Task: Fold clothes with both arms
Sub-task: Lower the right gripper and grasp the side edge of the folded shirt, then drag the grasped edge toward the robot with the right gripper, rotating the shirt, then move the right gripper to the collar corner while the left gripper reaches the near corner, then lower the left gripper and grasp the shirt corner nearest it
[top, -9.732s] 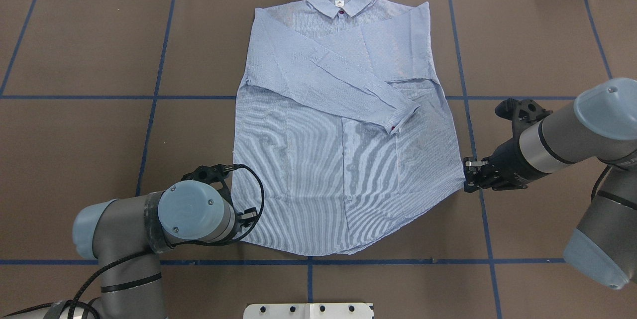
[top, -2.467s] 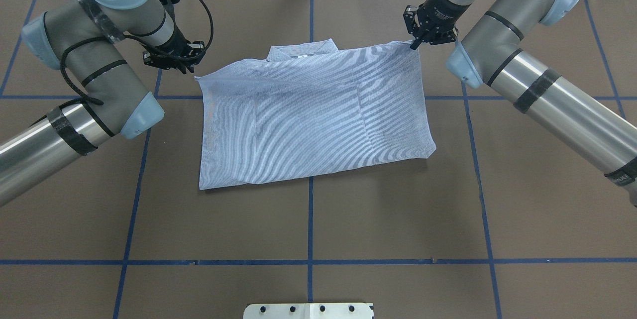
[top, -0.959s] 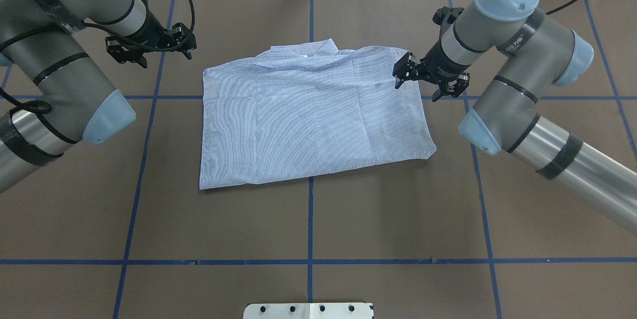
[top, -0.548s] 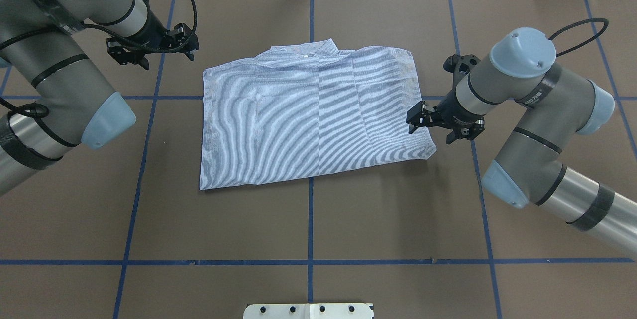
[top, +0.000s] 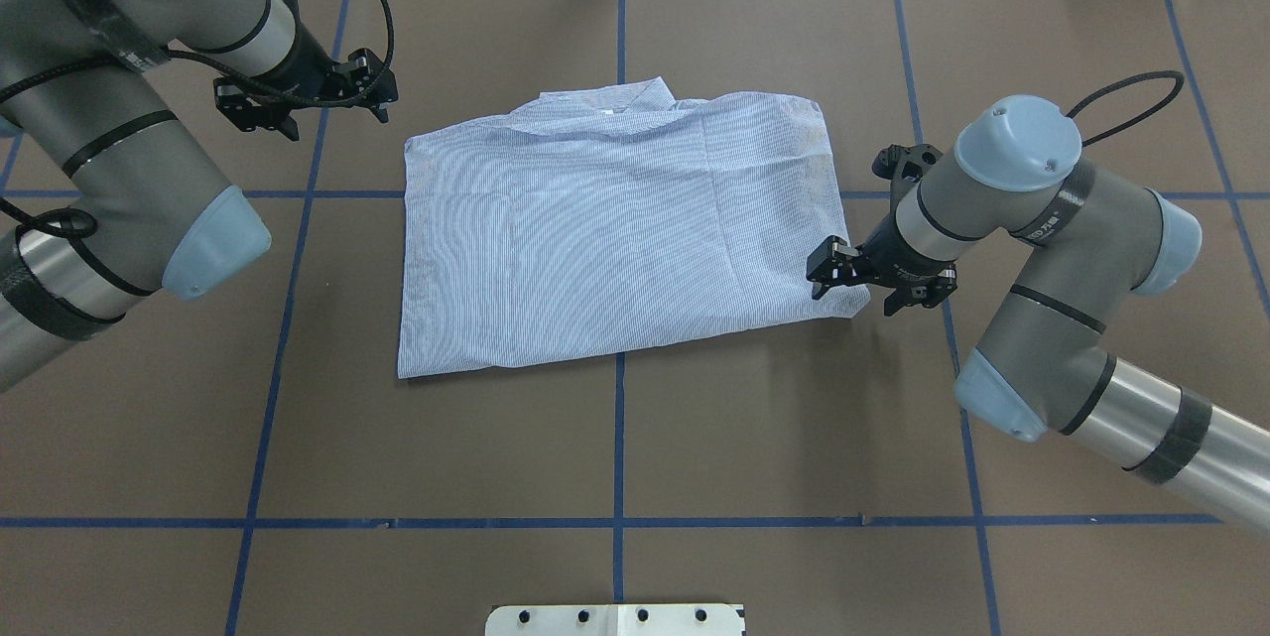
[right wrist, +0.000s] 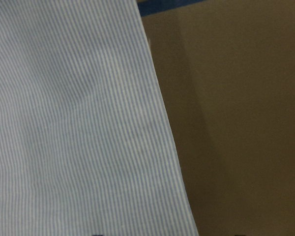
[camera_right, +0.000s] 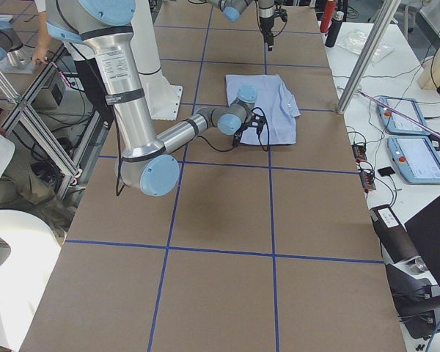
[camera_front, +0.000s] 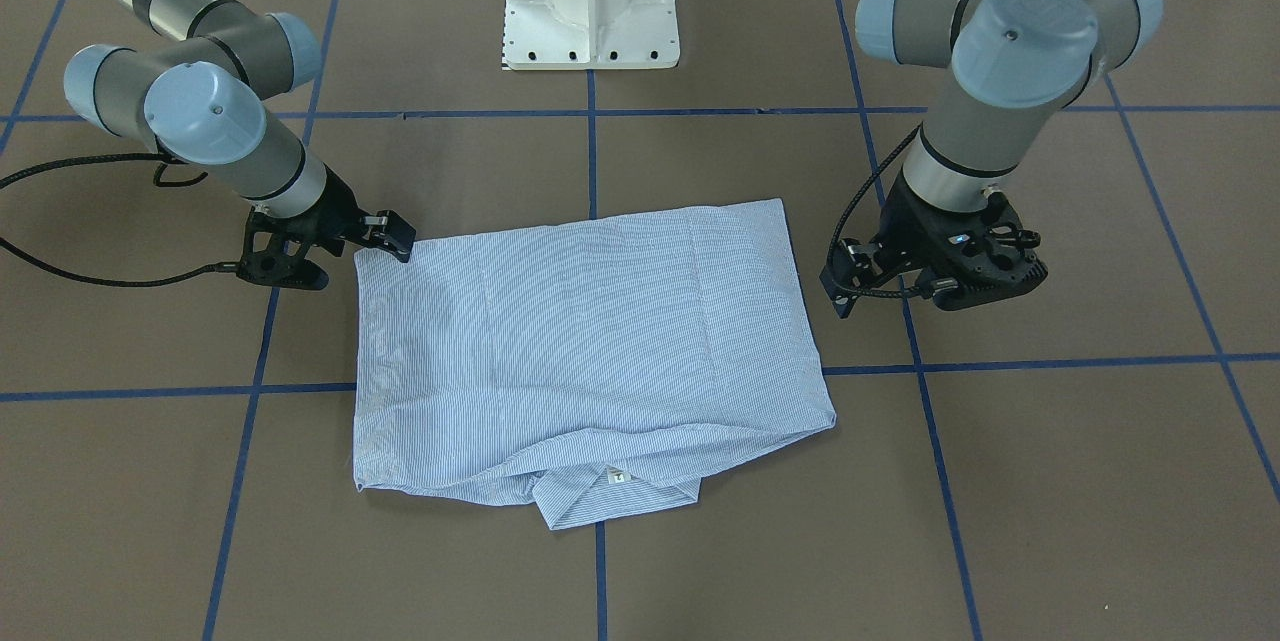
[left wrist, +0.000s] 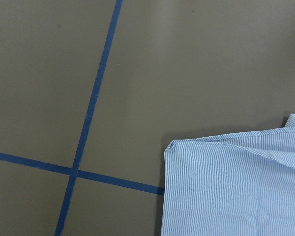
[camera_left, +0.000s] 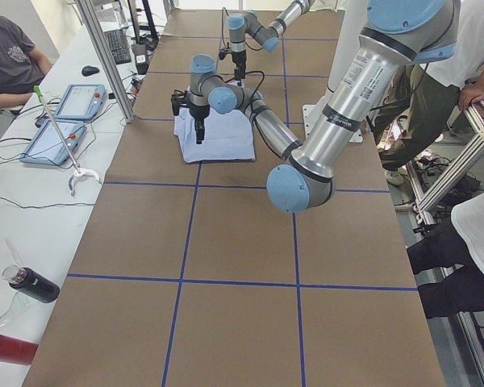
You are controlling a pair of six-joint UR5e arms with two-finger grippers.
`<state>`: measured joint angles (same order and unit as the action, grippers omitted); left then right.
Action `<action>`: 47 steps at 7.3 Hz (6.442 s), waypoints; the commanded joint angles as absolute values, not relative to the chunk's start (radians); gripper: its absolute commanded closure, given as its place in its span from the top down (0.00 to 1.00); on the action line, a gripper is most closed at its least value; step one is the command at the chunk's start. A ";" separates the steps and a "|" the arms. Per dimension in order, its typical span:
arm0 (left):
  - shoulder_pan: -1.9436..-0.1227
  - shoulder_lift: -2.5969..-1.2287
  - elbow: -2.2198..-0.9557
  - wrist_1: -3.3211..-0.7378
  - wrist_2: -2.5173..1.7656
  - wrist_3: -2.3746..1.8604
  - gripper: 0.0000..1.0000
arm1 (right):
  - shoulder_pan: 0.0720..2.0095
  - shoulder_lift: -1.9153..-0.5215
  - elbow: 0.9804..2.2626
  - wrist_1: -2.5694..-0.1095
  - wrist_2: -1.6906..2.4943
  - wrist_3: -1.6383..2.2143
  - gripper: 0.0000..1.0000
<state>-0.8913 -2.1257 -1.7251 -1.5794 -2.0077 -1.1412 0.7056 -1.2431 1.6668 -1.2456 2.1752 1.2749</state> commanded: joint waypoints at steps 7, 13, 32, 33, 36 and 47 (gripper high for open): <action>-0.891 -2.123 -1.724 -1.582 -2.000 -1.138 1.00 | 0.726 -1.247 1.670 -1.235 2.160 1.276 0.02; -0.891 -2.123 -1.746 -1.578 -1.999 -1.144 1.00 | 0.698 -1.610 2.079 -1.235 2.371 1.265 0.00; -0.446 -2.079 -1.717 -1.793 -1.878 -1.632 0.90 | 0.828 -1.302 2.072 -1.223 2.391 1.528 1.00; -0.446 -2.074 -1.715 -1.793 -1.878 -1.632 0.88 | 0.828 -1.302 2.078 -1.223 2.398 1.529 1.00; -0.443 -2.071 -1.706 -1.790 -1.878 -1.631 0.82 | 0.833 -1.302 2.079 -1.223 2.399 1.528 1.00; -0.451 -2.069 -1.729 -1.786 -1.850 -1.637 0.00 | 0.841 -1.295 2.075 -1.224 2.419 1.528 1.00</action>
